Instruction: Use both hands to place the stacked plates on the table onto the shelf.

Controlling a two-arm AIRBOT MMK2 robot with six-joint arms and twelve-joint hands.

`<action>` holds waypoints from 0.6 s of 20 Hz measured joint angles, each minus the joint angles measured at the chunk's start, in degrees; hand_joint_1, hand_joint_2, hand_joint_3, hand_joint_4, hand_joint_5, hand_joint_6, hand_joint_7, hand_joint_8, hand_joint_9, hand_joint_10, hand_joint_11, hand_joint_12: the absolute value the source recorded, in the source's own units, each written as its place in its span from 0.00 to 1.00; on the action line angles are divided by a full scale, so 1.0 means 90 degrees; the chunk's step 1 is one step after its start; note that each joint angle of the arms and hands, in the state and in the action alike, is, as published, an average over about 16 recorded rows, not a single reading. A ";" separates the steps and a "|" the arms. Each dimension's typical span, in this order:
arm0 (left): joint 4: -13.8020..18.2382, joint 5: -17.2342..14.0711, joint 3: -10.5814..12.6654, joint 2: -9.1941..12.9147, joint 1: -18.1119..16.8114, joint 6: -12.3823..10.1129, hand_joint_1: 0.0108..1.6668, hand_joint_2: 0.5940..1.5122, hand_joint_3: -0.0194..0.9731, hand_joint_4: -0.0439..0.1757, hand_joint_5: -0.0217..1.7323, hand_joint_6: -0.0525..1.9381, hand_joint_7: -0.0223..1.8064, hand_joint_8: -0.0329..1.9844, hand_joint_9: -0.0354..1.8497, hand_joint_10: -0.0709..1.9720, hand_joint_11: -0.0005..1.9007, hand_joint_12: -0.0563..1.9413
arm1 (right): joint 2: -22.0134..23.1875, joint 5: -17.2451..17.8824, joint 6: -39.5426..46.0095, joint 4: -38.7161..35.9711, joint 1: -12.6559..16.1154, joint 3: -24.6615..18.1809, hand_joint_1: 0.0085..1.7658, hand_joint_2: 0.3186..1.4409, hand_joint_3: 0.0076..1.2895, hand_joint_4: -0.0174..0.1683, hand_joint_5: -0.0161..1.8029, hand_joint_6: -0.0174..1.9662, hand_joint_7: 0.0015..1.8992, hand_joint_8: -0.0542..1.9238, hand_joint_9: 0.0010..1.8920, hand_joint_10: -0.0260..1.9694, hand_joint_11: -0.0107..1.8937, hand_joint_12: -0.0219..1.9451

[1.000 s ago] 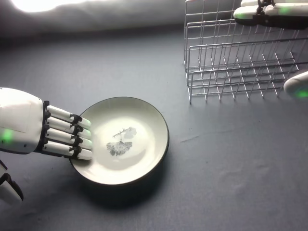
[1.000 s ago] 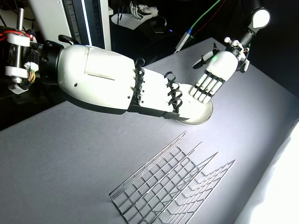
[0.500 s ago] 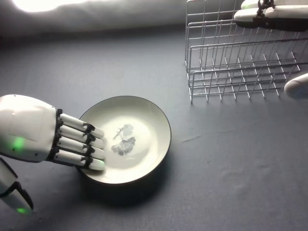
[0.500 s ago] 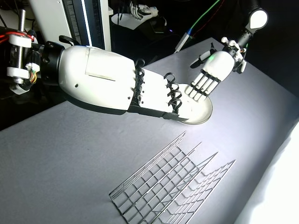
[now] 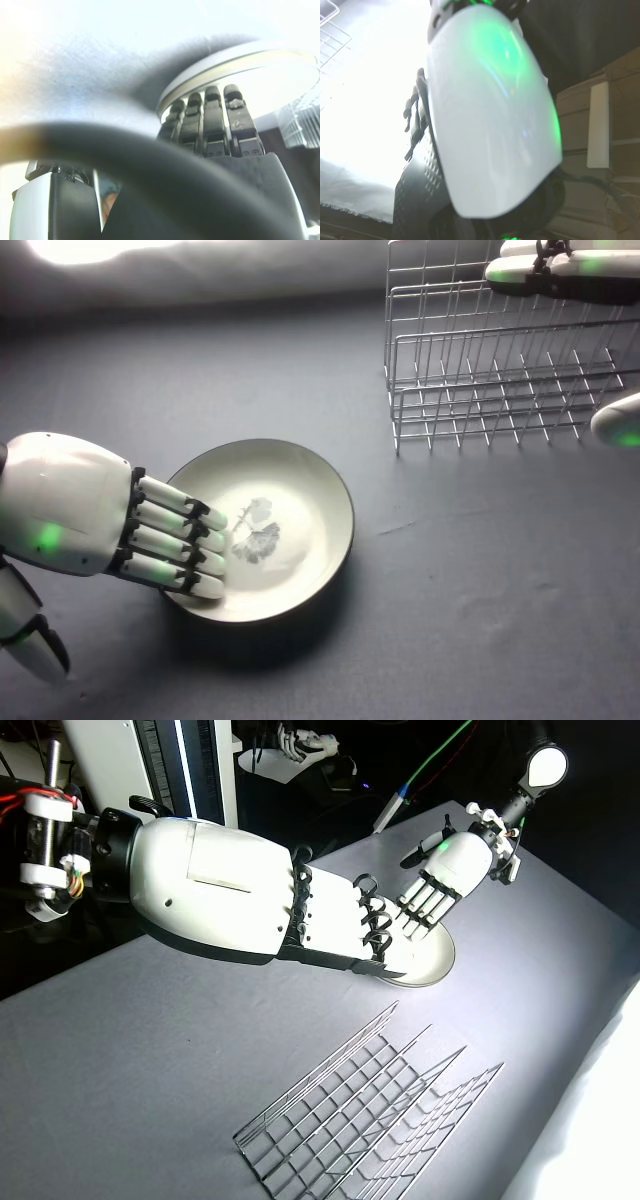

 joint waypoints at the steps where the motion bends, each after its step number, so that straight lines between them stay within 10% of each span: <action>1: 0.0039 -0.0008 0.0007 0.0007 -0.0040 -0.0051 0.00 0.54 0.03 0.16 0.00 0.01 0.01 0.01 0.03 0.03 0.01 0.04 | 0.0000 0.0001 0.0000 0.0000 0.0000 0.0000 0.00 0.72 0.00 0.11 0.04 0.02 0.03 0.03 0.02 0.02 0.02 0.02; 12: 0.0452 -0.0161 0.0269 0.0070 -0.0376 -0.0668 0.00 0.53 0.03 0.18 0.01 0.02 0.02 0.01 0.03 0.03 0.01 0.03 | 0.0000 0.0009 -0.0001 -0.0001 0.0000 0.0000 0.00 0.73 0.01 0.11 0.04 0.02 0.03 0.03 0.02 0.02 0.02 0.02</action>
